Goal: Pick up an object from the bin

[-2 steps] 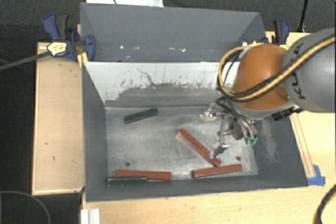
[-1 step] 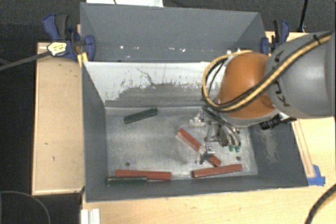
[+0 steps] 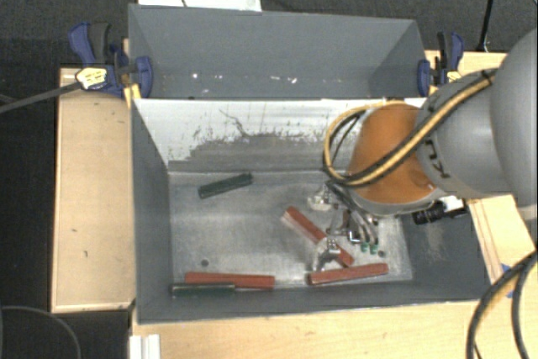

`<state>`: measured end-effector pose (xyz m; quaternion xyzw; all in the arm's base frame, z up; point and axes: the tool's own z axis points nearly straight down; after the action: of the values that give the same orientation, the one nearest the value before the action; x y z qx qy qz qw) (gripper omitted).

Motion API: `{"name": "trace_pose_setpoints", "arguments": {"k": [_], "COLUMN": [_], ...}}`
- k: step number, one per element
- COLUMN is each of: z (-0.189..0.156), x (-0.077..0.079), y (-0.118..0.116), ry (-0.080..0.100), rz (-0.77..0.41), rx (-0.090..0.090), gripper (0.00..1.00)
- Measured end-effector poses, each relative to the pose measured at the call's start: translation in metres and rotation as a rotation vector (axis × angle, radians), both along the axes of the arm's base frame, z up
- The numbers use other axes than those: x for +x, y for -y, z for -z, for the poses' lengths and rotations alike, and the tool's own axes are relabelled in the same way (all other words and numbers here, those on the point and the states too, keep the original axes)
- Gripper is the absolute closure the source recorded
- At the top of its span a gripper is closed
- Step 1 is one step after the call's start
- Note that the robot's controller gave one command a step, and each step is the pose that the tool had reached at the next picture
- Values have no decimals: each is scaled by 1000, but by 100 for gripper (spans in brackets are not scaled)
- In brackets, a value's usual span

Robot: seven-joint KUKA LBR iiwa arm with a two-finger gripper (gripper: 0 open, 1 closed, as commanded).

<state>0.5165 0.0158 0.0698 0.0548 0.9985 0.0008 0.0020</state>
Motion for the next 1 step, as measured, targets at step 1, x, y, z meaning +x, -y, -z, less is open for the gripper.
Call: {"name": "trace_pose_setpoints", "arguments": {"k": [1], "z": [-5], "x": [-19], "y": [7], "ry": [5], "rz": [27], "rx": [1], "gripper": [100]}}
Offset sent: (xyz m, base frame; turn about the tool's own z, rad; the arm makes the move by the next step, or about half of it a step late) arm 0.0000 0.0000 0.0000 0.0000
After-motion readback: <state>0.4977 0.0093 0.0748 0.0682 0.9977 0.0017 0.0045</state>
